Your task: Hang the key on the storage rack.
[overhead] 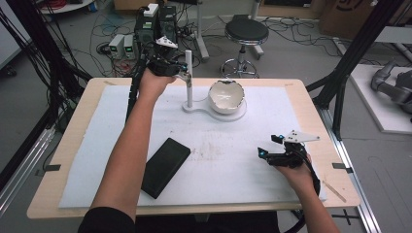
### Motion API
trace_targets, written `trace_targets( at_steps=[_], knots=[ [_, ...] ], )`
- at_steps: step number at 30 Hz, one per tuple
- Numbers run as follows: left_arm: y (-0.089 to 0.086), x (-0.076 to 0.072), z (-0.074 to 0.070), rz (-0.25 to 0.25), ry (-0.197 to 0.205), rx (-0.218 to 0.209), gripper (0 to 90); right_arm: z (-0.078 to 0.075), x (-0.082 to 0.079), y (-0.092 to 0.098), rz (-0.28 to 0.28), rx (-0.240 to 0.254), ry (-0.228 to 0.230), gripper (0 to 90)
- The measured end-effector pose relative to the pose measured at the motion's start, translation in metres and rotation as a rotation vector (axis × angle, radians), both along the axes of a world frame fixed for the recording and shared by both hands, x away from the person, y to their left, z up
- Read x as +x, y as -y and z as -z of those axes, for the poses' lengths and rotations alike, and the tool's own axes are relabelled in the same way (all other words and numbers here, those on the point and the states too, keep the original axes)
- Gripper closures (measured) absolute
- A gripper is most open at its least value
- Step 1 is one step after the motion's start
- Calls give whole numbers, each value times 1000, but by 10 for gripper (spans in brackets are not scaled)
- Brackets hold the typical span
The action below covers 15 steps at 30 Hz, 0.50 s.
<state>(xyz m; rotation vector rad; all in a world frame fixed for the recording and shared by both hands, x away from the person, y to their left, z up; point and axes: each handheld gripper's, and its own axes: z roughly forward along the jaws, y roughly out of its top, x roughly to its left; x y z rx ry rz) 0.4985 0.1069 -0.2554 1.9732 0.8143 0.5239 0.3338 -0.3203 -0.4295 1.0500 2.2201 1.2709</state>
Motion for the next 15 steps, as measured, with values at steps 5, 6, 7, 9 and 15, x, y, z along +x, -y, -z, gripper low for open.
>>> trace_targets(
  at_steps=[5, 6, 7, 9, 15],
  knots=[
    [-6, -2, 2, -17, -8, -7, 794, 0, 0, 0, 0, 1, -1, 193],
    [-7, -3, 3, -19, -11, -10, 775, 0, 0, 0, 0, 1, -1, 193],
    [-9, -4, 3, -20, -13, -3, 752, 0, 0, 0, 0, 0, 0, 192],
    [-12, -8, 4, -22, -20, -14, 703, 0, 0, 0, 1, 0, -2, 193],
    [-20, -22, 6, -6, -25, -21, 534, 0, 0, 1, 3, -1, 5, 193]
  ],
)
